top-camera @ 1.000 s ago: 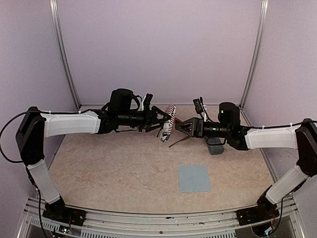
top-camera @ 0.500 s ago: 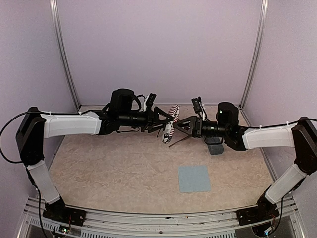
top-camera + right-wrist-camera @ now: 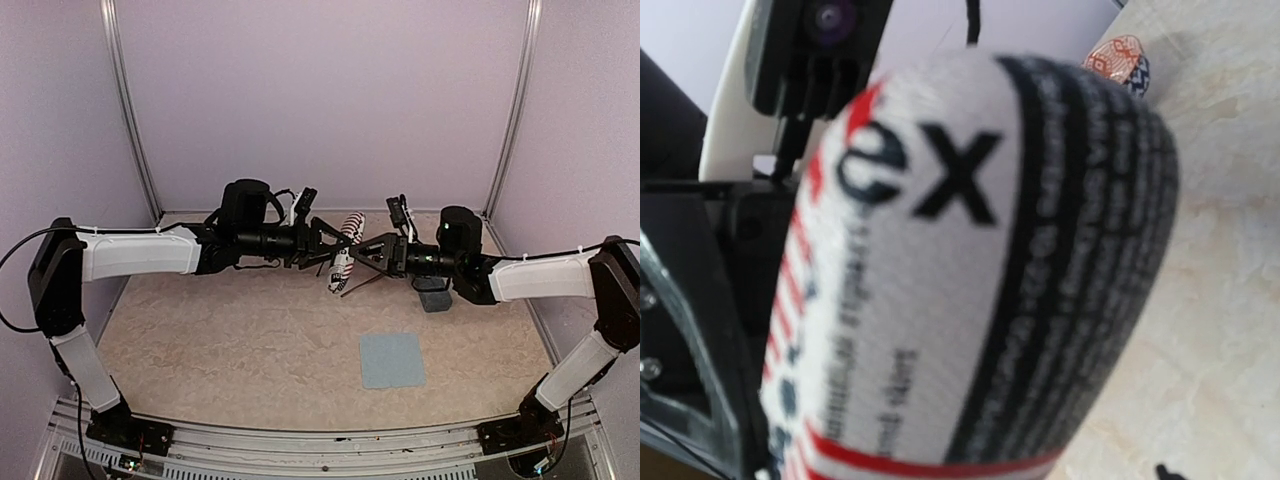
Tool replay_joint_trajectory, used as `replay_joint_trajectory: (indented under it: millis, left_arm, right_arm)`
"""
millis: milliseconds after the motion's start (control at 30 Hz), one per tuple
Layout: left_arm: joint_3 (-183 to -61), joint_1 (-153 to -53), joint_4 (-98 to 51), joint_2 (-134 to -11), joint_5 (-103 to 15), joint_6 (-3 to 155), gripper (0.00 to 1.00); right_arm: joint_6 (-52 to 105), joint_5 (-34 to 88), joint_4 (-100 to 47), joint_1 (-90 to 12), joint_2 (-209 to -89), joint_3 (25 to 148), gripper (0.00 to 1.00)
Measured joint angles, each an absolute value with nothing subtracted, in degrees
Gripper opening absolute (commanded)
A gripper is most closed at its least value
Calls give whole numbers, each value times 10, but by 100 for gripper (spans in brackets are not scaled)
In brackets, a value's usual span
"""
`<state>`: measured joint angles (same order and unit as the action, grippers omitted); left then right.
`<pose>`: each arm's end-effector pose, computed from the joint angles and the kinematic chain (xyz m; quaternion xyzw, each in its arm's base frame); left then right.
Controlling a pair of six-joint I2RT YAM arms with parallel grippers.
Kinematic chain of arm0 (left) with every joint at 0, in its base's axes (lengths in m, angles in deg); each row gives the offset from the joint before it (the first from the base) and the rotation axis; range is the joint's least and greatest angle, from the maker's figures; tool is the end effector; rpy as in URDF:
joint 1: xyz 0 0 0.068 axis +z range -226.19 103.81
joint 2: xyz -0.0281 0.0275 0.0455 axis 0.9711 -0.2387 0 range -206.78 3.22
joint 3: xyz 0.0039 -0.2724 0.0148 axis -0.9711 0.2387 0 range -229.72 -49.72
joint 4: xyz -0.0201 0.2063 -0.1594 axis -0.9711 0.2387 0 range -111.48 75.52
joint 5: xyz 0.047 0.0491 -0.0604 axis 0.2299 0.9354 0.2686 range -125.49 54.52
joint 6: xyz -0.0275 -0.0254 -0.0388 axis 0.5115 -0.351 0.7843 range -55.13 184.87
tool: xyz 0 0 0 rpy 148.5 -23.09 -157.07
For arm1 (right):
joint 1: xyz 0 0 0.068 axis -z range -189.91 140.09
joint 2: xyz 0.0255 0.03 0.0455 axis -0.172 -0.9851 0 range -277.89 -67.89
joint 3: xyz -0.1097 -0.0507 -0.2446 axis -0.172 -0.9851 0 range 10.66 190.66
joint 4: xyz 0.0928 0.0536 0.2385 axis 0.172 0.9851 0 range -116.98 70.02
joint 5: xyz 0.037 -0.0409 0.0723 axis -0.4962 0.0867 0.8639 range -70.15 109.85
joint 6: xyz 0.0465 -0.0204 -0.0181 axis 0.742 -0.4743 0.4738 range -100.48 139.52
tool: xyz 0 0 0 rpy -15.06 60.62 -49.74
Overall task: Organize the sunglasses
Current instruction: Open the sunglasses case.
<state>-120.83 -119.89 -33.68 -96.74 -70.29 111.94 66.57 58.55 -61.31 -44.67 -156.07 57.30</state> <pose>0.2809 -0.2967 0.2783 0.1560 0.7702 -0.5742 0.2295 0.2631 0.2097 0.2471 -0.1421 0.7272 0.5964 0.3087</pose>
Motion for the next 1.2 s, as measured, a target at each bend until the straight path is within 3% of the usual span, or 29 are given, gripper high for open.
replay_joint_trajectory:
  millis: [1200]
  left_arm:
    - [-1119,-1181,-419,-949,-725,1200,0]
  right_arm:
    - [608,512,-546,-458,-1552,542,76]
